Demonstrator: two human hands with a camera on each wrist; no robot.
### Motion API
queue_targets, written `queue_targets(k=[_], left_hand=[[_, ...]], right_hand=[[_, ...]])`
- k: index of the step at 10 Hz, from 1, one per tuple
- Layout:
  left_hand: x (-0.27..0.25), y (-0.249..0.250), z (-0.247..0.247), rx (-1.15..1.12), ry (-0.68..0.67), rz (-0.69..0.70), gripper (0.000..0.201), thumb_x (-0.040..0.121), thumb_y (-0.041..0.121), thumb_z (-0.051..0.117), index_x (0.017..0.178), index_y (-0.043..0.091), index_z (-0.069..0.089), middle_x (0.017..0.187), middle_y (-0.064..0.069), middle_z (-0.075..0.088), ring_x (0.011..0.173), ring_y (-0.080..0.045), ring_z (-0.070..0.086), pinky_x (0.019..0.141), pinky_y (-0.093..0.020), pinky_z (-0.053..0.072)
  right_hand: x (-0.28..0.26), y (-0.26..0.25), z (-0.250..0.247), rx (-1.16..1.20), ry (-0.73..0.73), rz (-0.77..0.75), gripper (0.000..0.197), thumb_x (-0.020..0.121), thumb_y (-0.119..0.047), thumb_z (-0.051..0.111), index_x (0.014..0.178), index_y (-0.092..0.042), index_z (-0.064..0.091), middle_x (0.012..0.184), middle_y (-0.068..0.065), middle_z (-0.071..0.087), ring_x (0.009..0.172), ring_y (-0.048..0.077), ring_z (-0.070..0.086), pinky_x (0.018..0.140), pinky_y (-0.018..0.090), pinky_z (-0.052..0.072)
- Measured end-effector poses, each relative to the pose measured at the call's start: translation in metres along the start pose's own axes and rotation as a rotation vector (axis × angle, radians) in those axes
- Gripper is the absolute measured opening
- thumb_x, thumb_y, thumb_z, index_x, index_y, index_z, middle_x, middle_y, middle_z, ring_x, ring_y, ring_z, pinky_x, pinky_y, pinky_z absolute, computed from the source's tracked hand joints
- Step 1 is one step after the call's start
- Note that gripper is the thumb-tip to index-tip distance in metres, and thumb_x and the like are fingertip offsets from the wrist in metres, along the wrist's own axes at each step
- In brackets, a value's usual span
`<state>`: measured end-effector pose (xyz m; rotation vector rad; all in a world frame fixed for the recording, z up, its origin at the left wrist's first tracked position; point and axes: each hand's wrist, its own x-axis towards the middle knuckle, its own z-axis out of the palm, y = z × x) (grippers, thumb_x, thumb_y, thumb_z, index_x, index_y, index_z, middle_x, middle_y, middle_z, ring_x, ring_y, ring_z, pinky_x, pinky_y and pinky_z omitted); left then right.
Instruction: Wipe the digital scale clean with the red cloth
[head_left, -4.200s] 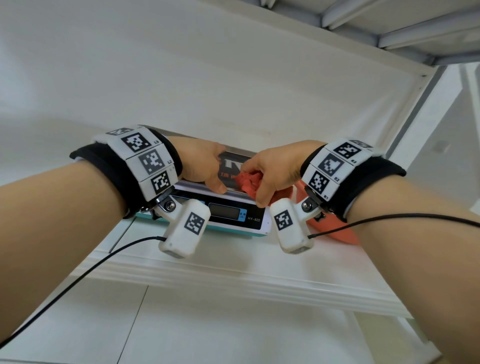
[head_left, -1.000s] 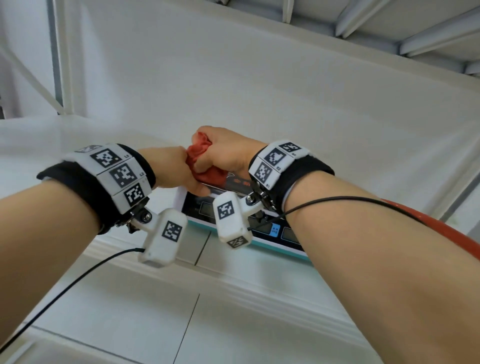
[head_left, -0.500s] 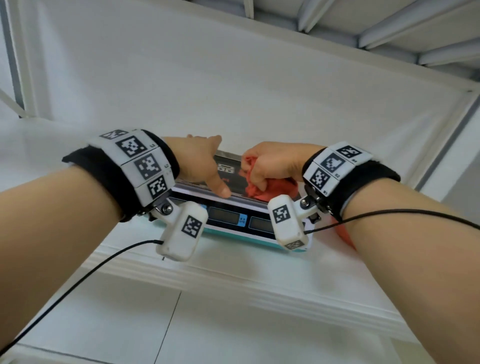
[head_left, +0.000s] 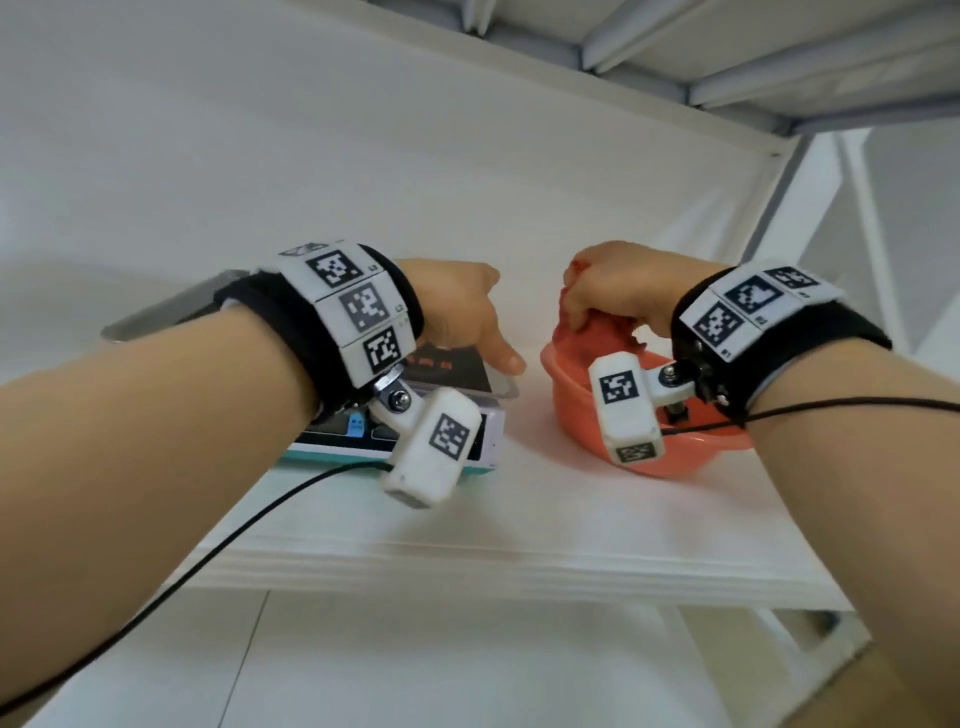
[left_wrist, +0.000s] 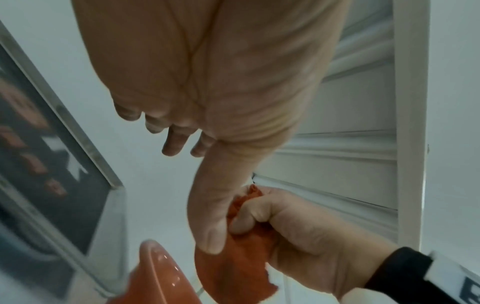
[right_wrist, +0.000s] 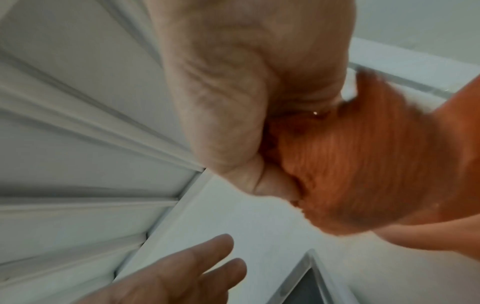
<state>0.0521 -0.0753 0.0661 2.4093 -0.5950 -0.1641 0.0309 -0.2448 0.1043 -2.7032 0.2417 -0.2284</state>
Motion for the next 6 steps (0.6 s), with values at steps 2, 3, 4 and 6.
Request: queue_targets(k=[2,3,4,6], left_hand=[[0.025,0.041,0.02,-0.104,0.024,0.077,0.079,0.077,0.026,0.079,0.145,0.015,0.039,0.141,-0.005,0.053,0.126,-0.026,0.051,0.105,-0.043,0.044],[0.035,0.052,0.03,-0.151,0.033,0.103,0.054,0.078,0.022,0.078,0.129,0.018,0.06,0.119,-0.003,0.067,0.109,-0.023,0.061,0.095,-0.041,0.053],[0.046,0.053,0.038,-0.205,0.048,0.102,0.039,0.078,0.019,0.078,0.116,0.018,0.068,0.11,-0.003,0.069,0.104,-0.021,0.063,0.092,-0.039,0.054],[0.057,0.051,0.043,-0.259,0.104,0.107,0.028,0.079,0.015,0.076,0.107,0.013,0.071,0.103,-0.004,0.072,0.099,-0.018,0.066,0.093,-0.038,0.054]], right_hand=[[0.006,0.05,-0.011,0.018,0.146,0.051,0.025,0.072,-0.005,0.08,0.09,-0.012,0.064,0.101,0.011,0.071,0.091,0.033,0.07,0.082,0.052,0.059],[0.008,0.069,-0.011,-0.048,0.176,0.052,0.017,0.073,-0.002,0.078,0.085,-0.01,0.068,0.094,0.009,0.074,0.088,0.031,0.07,0.084,0.048,0.058],[0.011,0.083,-0.009,-0.102,0.167,0.076,0.016,0.076,-0.001,0.075,0.09,-0.007,0.072,0.097,0.01,0.075,0.09,0.03,0.071,0.085,0.045,0.058],[0.018,0.098,-0.005,-0.132,0.22,0.122,0.022,0.083,-0.01,0.072,0.104,-0.008,0.071,0.106,0.009,0.072,0.099,0.027,0.068,0.088,0.036,0.055]])
